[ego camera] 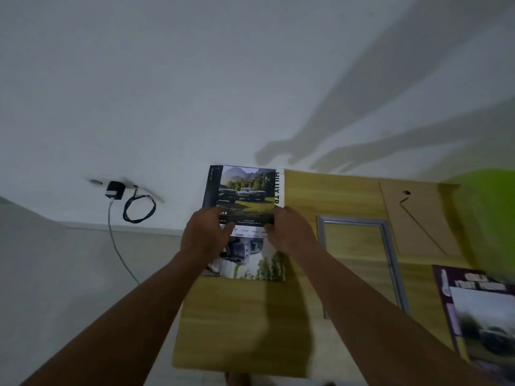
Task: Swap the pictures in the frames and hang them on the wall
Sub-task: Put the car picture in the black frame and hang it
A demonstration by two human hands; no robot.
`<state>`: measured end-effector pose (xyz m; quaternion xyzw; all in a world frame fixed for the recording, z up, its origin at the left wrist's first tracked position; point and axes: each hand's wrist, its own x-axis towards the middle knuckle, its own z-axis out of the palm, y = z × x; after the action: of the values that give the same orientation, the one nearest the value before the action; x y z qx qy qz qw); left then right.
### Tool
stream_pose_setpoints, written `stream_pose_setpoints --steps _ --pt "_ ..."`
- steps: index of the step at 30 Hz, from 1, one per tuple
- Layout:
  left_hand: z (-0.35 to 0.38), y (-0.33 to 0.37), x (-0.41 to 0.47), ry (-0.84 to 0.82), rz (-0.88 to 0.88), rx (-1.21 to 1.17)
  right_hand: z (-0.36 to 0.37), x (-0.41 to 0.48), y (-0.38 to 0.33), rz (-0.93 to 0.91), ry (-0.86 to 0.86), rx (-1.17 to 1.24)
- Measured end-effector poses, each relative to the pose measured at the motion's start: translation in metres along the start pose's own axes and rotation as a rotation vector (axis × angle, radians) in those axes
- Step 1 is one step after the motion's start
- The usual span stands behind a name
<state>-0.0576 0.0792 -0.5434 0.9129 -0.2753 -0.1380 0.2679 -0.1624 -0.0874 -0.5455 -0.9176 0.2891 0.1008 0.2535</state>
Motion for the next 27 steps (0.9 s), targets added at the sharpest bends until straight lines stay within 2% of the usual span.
stream_pose_setpoints --steps 6,11,19,27 --pt "0.013 -0.016 0.011 0.022 0.016 0.094 0.014 0.018 -0.015 0.149 0.069 -0.058" --pt "0.019 -0.017 0.012 0.053 -0.04 0.07 0.024 0.022 -0.025 0.231 0.141 0.101" --pt "0.01 -0.009 0.025 0.072 -0.228 -0.296 0.027 0.022 -0.024 0.279 0.148 0.178" --pt "-0.016 0.001 0.023 0.035 -0.217 -0.572 0.003 0.033 -0.036 0.295 0.151 0.387"
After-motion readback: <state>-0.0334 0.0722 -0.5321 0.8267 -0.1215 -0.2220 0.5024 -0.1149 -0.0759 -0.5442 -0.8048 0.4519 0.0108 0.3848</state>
